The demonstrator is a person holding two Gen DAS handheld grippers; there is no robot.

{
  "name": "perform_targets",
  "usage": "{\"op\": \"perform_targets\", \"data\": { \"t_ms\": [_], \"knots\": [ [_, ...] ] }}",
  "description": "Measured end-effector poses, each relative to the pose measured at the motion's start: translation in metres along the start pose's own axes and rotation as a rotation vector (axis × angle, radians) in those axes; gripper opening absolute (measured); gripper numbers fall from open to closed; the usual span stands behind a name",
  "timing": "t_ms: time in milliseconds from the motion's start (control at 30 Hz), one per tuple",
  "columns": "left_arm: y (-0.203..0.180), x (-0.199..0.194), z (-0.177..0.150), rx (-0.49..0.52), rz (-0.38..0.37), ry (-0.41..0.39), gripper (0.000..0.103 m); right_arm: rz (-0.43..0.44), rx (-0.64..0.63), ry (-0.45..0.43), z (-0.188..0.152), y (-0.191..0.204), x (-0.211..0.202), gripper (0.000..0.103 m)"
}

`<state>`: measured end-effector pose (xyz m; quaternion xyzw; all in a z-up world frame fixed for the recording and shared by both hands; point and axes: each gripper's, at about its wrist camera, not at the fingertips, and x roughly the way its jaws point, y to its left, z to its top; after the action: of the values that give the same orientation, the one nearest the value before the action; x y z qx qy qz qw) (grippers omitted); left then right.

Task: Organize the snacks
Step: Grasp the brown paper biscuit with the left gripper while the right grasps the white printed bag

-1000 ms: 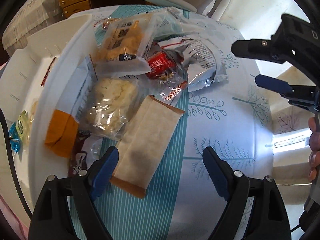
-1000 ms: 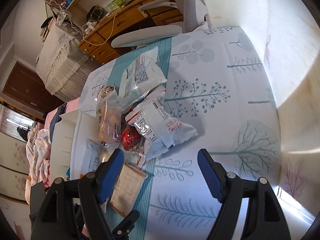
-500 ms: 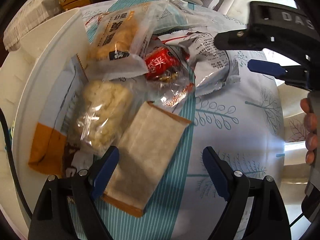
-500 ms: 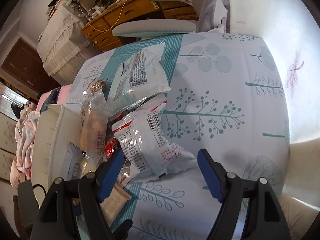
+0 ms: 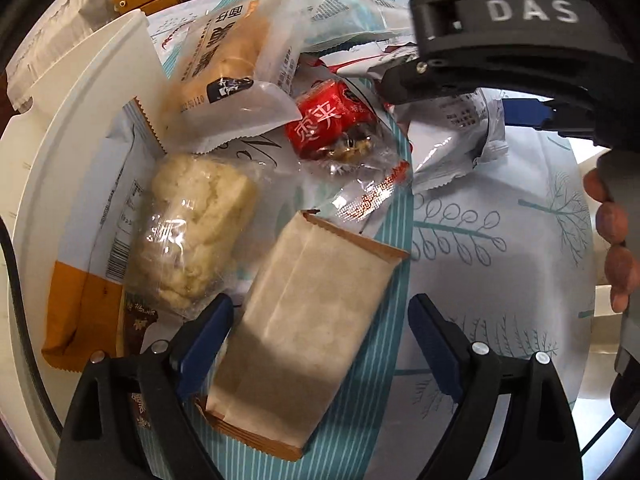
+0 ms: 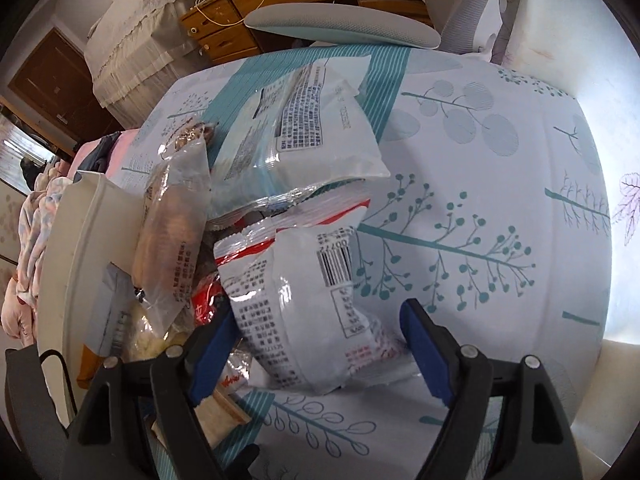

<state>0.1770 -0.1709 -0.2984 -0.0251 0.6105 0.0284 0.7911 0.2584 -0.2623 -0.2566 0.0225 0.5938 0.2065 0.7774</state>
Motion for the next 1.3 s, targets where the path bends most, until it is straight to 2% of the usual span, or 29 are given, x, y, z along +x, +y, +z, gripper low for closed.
{"op": "perform_targets", "data": {
  "t_ms": [100,233,467,833,1067,1300],
  "knots": [
    [-0.001,-0.001,-0.003,-0.001,0.005,-0.021,0.086,0.003,0.022,0.004,-0.001,-0.003,0.004,0.077],
    [0.003,-0.008,-0.019,-0.017,0.010,-0.046,0.066,0.015,0.032,0.000,-0.001,-0.002,0.003,0.070],
    [0.003,-0.012,-0.022,0.001,0.003,-0.030,0.064,0.013,0.097,0.023,-0.013,-0.006,-0.004,0.064],
    [0.001,-0.017,-0.057,0.027,-0.041,0.058,0.063,0.048,0.308,0.145,-0.069,-0.030,-0.028,0.063],
    [0.001,-0.037,-0.073,0.076,-0.042,0.051,0.060,0.058,0.333,0.176,-0.100,-0.029,-0.051,0.063],
    [0.014,-0.084,-0.070,0.115,-0.102,0.005,0.057,0.050,0.372,0.168,-0.116,-0.021,-0.079,0.063]
  ]
}}
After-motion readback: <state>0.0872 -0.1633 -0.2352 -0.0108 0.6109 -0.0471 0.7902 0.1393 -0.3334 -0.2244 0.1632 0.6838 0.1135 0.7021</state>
